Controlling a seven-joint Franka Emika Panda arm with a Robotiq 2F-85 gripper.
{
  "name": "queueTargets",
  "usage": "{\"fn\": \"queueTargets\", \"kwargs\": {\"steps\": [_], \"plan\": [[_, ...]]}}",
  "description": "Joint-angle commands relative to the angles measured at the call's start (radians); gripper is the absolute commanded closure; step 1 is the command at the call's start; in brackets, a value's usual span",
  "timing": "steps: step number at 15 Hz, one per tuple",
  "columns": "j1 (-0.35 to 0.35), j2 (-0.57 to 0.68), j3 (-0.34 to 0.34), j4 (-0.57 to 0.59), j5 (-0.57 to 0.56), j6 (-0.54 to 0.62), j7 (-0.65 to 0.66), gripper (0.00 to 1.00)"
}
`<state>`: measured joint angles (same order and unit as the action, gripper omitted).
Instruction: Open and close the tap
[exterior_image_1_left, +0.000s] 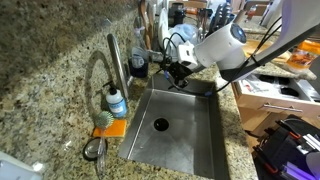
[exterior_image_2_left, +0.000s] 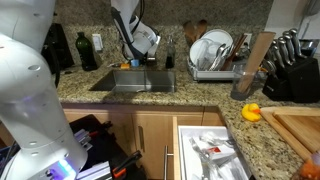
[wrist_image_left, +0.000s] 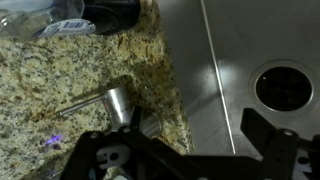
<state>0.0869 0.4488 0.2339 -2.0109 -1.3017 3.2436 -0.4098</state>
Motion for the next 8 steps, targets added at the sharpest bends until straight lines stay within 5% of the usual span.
{"fn": "queueTargets", "kwargs": {"steps": [1, 6, 8], "plan": [[0.075, 0.064, -0.045, 0.137, -0.072, -0.096, -0.047, 0.00], [0.181, 0.154, -0.062, 0.328, -0.142, -0.169, -0.150, 0.00], [0.207, 0.203, -0.125, 0.471, -0.270, -0.077, 0.041, 0.00]]}}
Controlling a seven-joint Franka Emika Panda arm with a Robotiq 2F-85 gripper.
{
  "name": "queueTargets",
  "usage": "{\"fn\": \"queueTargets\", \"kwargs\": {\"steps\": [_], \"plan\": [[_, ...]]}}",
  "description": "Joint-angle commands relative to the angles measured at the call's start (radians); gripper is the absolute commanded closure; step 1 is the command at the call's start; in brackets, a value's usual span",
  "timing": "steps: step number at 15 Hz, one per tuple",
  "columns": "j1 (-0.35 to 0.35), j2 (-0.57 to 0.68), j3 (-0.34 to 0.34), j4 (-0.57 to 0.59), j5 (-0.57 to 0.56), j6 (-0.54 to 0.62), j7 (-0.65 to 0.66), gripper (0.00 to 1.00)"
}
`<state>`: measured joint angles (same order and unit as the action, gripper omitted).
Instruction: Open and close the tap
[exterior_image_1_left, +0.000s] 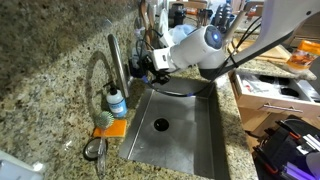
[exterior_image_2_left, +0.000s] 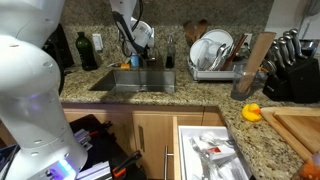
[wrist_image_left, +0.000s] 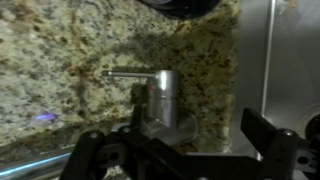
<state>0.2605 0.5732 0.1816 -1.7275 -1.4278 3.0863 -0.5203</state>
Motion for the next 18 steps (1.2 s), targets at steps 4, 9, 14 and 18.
{"fn": "queueTargets", "kwargs": {"steps": [4, 9, 14, 18], "plan": [[0.029, 0.053, -0.061, 0.154, -0.111, 0.051, 0.130, 0.00], [-0.116, 0.176, -0.045, 0.274, -0.097, 0.440, 0.106, 0.00], [-0.107, 0.147, -0.067, 0.236, -0.105, 0.396, 0.147, 0.00], [-0.039, 0.179, -0.067, 0.261, -0.116, 0.364, 0.123, 0.00]]}}
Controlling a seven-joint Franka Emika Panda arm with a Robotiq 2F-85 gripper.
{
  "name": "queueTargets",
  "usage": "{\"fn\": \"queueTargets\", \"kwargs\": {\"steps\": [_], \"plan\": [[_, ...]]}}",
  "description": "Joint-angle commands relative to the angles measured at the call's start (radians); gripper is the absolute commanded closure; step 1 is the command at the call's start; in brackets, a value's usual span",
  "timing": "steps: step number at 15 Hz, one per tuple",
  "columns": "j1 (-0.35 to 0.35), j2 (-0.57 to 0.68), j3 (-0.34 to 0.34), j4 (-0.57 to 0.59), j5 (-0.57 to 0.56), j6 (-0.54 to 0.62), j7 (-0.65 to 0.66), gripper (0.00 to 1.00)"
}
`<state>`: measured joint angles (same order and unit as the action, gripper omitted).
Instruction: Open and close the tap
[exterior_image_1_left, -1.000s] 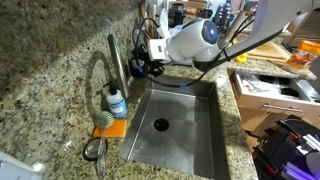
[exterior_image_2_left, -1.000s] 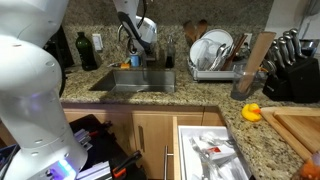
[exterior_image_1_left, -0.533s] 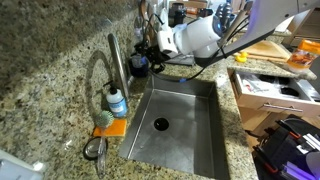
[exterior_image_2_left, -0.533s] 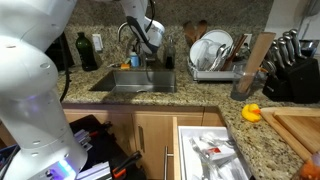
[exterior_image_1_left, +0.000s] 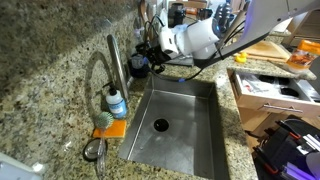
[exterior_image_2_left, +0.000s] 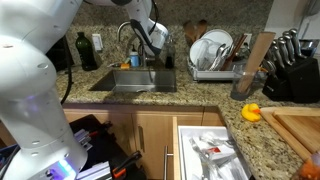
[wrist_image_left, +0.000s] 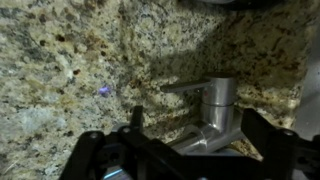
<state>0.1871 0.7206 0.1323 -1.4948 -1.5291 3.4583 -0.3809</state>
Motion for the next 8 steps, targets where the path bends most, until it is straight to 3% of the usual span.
{"fn": "queueTargets", "kwargs": {"steps": [1, 6, 8], "plan": [[0.051, 0.033, -0.023, 0.027, -0.023, -0.035, -0.024, 0.00], [0.057, 0.027, -0.019, 0.008, -0.005, -0.030, -0.006, 0.00], [0.072, 0.030, -0.027, 0.053, -0.006, -0.073, -0.022, 0.00]]}}
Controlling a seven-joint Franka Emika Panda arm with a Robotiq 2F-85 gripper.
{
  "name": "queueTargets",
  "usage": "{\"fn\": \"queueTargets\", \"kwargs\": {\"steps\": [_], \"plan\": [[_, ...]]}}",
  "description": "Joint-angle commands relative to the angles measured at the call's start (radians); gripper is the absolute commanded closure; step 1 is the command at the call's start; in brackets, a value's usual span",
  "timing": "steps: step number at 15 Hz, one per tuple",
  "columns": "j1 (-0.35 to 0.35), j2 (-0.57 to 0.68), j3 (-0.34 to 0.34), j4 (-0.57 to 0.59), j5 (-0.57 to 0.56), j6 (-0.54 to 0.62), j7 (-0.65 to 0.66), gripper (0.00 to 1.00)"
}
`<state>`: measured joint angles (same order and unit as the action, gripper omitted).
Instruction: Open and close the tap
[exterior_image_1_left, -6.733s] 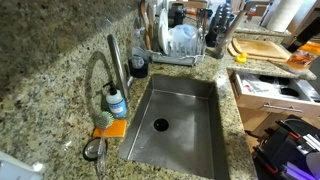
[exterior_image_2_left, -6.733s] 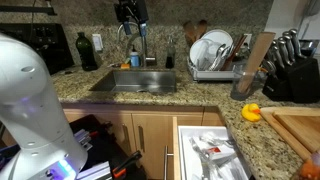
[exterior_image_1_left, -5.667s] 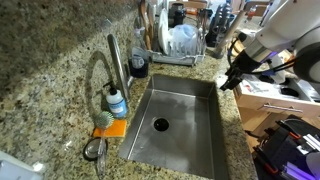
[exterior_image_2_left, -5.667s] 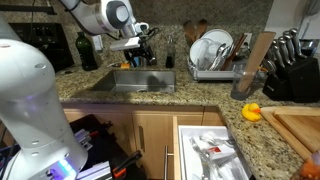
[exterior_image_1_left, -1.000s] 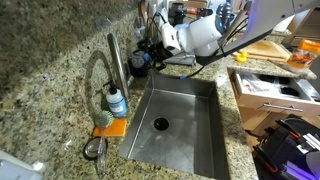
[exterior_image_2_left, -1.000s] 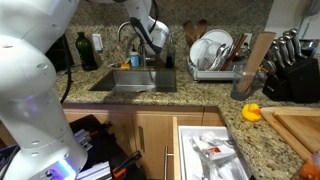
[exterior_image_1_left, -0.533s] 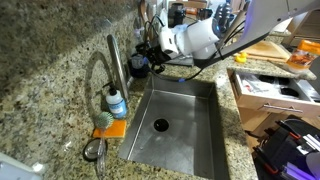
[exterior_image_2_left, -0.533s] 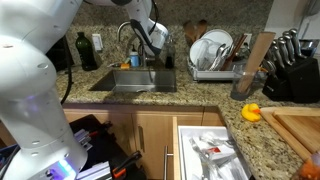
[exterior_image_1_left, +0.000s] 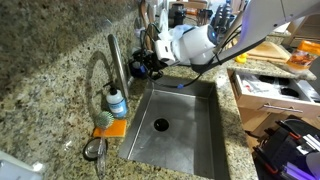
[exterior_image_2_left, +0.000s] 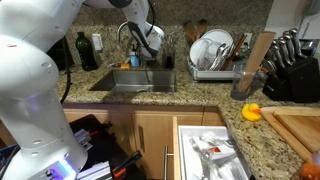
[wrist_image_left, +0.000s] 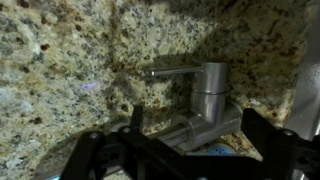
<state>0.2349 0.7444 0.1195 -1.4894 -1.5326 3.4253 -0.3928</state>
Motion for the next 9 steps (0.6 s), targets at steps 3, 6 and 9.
{"fn": "queueTargets", "kwargs": {"steps": [3, 6, 9], "plan": [[0.034, 0.066, -0.002, 0.180, 0.023, -0.040, -0.025, 0.00], [0.040, 0.036, -0.012, 0.148, 0.029, -0.033, 0.003, 0.00], [0.043, 0.068, -0.016, 0.190, 0.038, -0.033, 0.004, 0.00]]}}
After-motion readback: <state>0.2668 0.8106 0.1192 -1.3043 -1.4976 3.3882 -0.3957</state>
